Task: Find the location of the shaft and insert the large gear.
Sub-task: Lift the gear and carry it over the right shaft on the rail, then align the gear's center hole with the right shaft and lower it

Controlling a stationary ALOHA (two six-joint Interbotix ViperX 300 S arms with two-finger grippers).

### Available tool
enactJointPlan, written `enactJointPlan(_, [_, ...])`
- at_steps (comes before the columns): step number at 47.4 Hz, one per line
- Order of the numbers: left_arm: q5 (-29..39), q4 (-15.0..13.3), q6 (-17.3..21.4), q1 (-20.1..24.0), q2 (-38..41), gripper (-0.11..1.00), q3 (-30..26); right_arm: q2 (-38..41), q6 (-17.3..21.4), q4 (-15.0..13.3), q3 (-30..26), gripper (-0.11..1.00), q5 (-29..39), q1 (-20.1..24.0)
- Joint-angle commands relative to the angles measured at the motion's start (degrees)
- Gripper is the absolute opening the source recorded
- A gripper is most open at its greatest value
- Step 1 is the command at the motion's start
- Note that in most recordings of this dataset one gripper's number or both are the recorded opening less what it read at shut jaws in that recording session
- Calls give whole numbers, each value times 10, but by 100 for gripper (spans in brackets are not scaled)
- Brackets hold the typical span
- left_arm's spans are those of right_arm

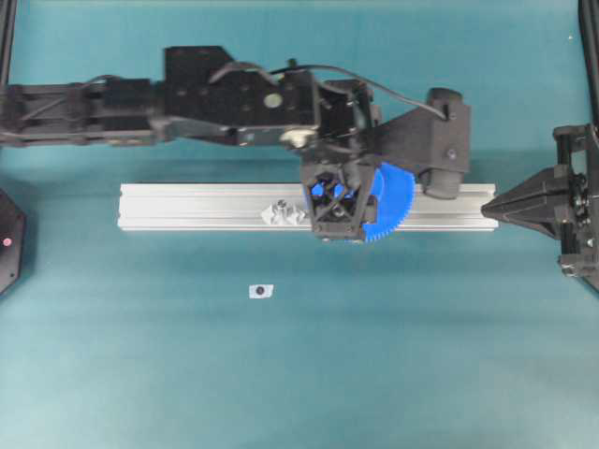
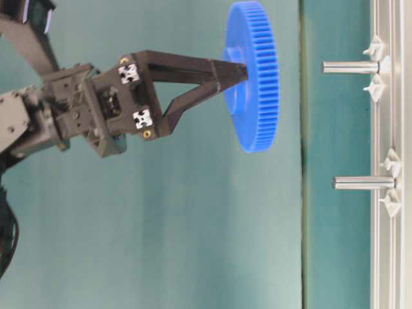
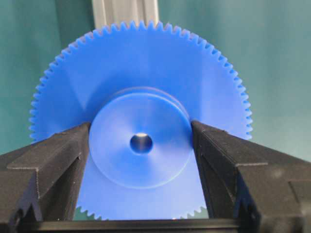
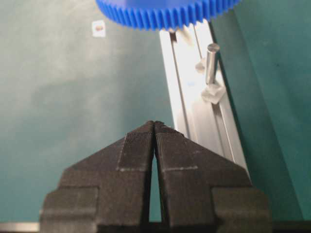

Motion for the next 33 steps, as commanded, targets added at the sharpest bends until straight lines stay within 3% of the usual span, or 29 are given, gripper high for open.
enactJointPlan(1, [8, 3, 4, 8, -5, 70, -40, 3, 5, 0, -7, 3, -4, -1])
enactJointPlan(14, [13, 3, 17, 12, 25, 70, -72, 3, 5, 0, -6, 3, -4, -1])
enactJointPlan(33, [10, 3, 17, 15, 54, 70, -66, 3, 5, -1, -3, 3, -4, -1])
